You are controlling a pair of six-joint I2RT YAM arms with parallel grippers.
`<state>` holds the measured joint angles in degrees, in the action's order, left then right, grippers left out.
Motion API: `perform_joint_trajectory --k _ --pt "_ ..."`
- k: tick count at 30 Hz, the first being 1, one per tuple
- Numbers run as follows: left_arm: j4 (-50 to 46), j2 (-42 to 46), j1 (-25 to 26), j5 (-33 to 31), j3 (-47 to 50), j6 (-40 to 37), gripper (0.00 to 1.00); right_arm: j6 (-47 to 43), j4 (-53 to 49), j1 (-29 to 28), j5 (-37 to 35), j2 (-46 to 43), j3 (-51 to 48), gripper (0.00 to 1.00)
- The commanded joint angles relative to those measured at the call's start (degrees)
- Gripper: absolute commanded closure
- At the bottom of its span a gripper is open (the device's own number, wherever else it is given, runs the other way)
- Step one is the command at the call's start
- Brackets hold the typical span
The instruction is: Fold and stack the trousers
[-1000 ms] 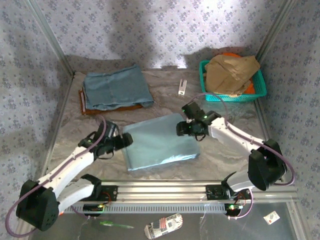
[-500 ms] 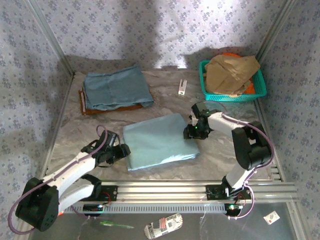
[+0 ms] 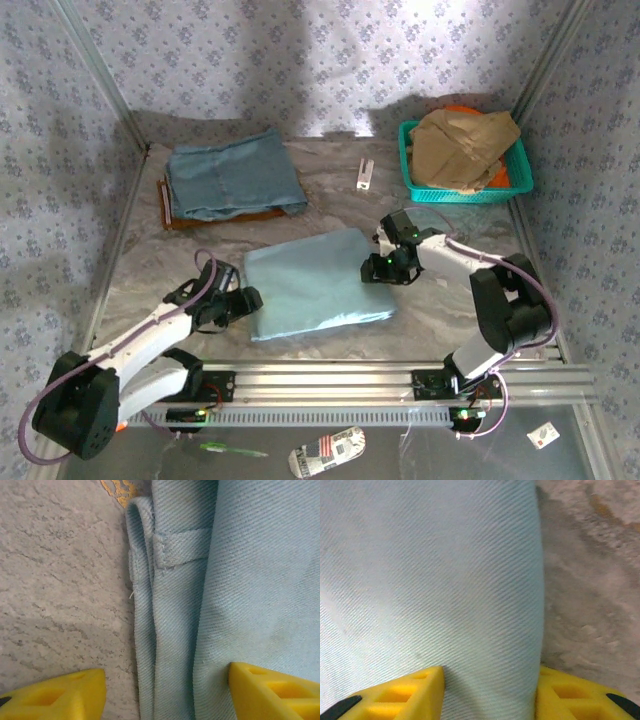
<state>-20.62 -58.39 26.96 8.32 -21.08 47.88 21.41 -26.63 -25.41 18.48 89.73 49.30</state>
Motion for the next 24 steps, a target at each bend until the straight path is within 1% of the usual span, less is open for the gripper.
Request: perform_joint_trajectory --k 1,4,7,15,18,24 --pt "16.17 -3.64 1.42 11.23 0.18 -0.02 0.35 1.11 -0.54 -0.79 1.71 -1.01 -1.22 0.55" --pt "17.85 -4.61 1.43 11.76 0.62 -0.09 0.38 1.14 -0.1 -0.78 1.91 -0.87 -1.9 0.55" --pt "18.65 -5.06 1.42 12.12 0.31 -0.55 0.44 0.88 0.0 -0.79 1.83 -0.46 -2.45 0.56" --pt "20.62 -8.04 1.43 14.77 -1.51 -2.47 0.43 1.05 0.7 -0.61 2.02 0.05 -3.35 0.55" --pt "19.51 -7.84 2.0 14.89 -2.05 -3.36 0.47 1.04 0.69 -0.49 1.93 -0.26 -3.77 0.54" --pt "20.65 -7.76 3.26 14.64 -1.58 -3.12 0.47 1.17 0.98 -0.34 1.89 0.18 -4.13 0.54"
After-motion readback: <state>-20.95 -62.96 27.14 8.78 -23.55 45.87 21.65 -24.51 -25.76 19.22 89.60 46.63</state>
